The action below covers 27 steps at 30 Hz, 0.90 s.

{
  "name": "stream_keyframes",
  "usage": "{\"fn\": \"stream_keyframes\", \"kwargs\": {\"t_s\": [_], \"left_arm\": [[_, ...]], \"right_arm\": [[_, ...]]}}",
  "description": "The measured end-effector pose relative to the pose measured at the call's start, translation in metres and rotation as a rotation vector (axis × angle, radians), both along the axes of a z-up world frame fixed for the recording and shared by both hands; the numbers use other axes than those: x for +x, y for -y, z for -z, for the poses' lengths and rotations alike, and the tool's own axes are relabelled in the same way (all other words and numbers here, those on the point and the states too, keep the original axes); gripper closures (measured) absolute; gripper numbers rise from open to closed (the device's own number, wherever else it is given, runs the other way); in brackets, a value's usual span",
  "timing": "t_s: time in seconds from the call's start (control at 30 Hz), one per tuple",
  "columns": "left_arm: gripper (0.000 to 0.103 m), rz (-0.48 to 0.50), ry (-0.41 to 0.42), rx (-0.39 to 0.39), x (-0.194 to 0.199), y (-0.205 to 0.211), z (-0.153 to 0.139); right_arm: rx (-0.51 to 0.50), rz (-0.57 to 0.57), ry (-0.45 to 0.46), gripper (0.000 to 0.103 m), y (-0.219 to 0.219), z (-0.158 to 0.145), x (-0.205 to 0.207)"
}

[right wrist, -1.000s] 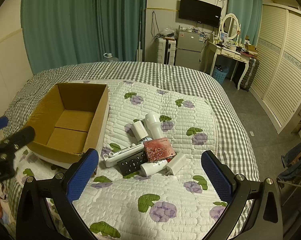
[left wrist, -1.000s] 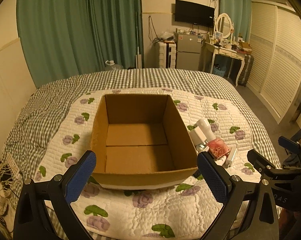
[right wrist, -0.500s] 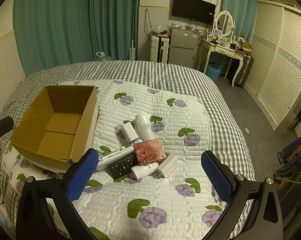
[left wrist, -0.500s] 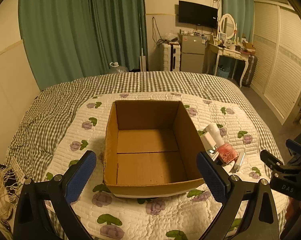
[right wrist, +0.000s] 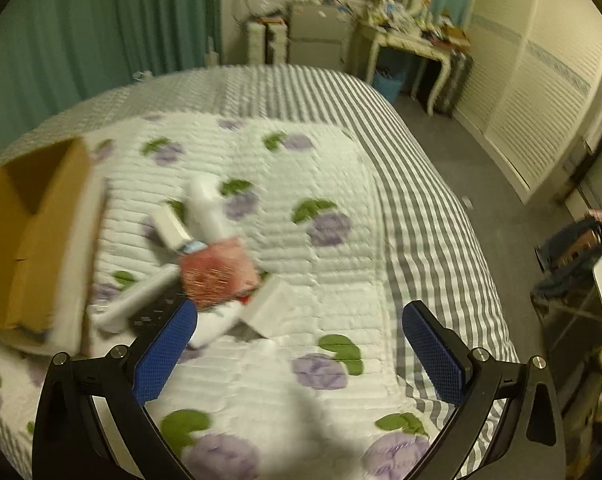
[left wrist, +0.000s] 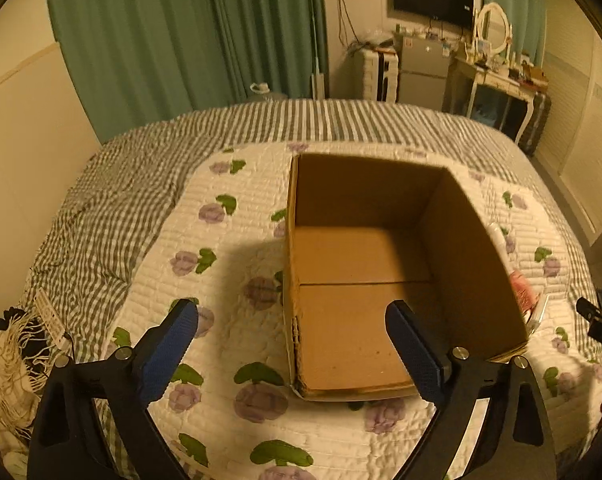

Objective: Organize rigid objects
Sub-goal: 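Clamp the box wall with the left tool while the right tool approaches the pile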

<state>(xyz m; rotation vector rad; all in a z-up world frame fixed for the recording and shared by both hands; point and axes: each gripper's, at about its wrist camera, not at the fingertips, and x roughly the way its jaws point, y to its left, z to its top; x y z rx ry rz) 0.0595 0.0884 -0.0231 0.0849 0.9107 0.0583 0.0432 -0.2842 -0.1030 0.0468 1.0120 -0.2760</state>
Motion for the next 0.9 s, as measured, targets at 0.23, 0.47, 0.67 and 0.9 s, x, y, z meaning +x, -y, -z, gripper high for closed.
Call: {"fn": "stream_keyframes", "kwargs": {"t_s": [0.23,0.47,0.67,0.9], "left_arm": [[0.043,-0.003,-0.096,-0.024,0.013,-0.008,0.024],[0.043,0.003,-0.135,-0.033,0.020,-0.009,0.037],[0.062,0.006,-0.171,-0.037,0.025,-0.009,0.047],[0.087,0.010,-0.179,-0.071,0.025,-0.015,0.048]], "right_arm": [[0.018,0.007,-0.095,0.005,0.014,0.040,0.026],[0.051,-0.021,-0.197,0.017,0.007,0.080,0.051],[0.108,-0.013,-0.220,0.023,0.012,0.098,0.061],[0.139,-0.014,-0.207,0.030,0.014,0.101,0.053]]}}
